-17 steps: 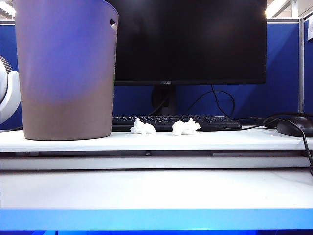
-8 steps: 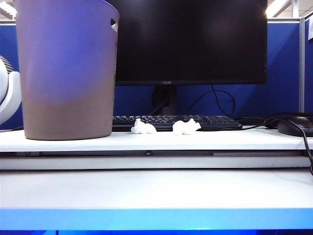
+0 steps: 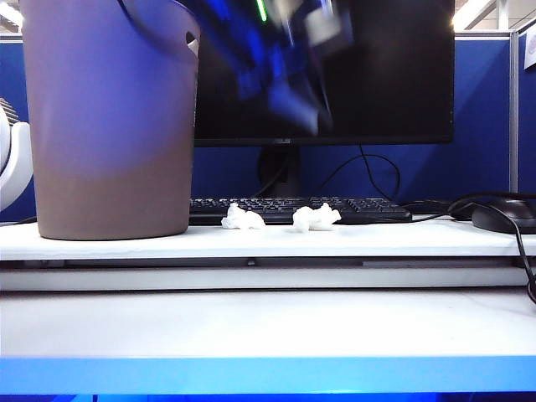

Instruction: Pick up all paper balls from the table and place them in the pink trash can.

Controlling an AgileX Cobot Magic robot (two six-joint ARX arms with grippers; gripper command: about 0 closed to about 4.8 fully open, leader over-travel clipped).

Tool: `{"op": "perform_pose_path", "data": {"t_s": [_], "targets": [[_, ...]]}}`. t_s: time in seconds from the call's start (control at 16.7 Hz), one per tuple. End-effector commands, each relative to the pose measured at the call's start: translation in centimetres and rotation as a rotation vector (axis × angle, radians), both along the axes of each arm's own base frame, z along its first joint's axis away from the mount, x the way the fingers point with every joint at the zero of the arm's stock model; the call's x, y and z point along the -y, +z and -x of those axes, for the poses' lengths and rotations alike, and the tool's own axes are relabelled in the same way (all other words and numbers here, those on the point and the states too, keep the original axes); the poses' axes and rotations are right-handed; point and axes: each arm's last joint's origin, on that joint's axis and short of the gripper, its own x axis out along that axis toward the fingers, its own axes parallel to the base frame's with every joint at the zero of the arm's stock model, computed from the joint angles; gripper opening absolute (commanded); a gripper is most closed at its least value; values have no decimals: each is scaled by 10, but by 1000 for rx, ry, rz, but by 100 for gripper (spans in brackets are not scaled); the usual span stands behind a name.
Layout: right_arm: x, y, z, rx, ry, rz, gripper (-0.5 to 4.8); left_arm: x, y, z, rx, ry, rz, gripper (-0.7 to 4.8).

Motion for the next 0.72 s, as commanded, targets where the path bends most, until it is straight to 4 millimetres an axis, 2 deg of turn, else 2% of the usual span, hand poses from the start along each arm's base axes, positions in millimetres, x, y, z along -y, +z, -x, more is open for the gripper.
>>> {"op": "perform_pose_path", "data": {"t_s": [0.06, 0.18, 0.3, 0.36, 0.72], "targets": [[5, 2, 12, -4, -11, -11, 432, 15, -36, -13, -33, -3, -28, 165], [7, 1, 17, -6, -12, -11, 432, 17, -44, -18, -14, 32, -41, 216], [6, 1, 17, -9, -8, -12, 432, 19, -48, -21, 27, 52, -57, 388], [6, 1, 18, -10, -8, -13, 432, 20, -50, -22, 28, 55, -57, 403], [8, 2, 22, 0, -6, -17, 432, 23, -67, -29, 45, 89, -99, 403]]}}
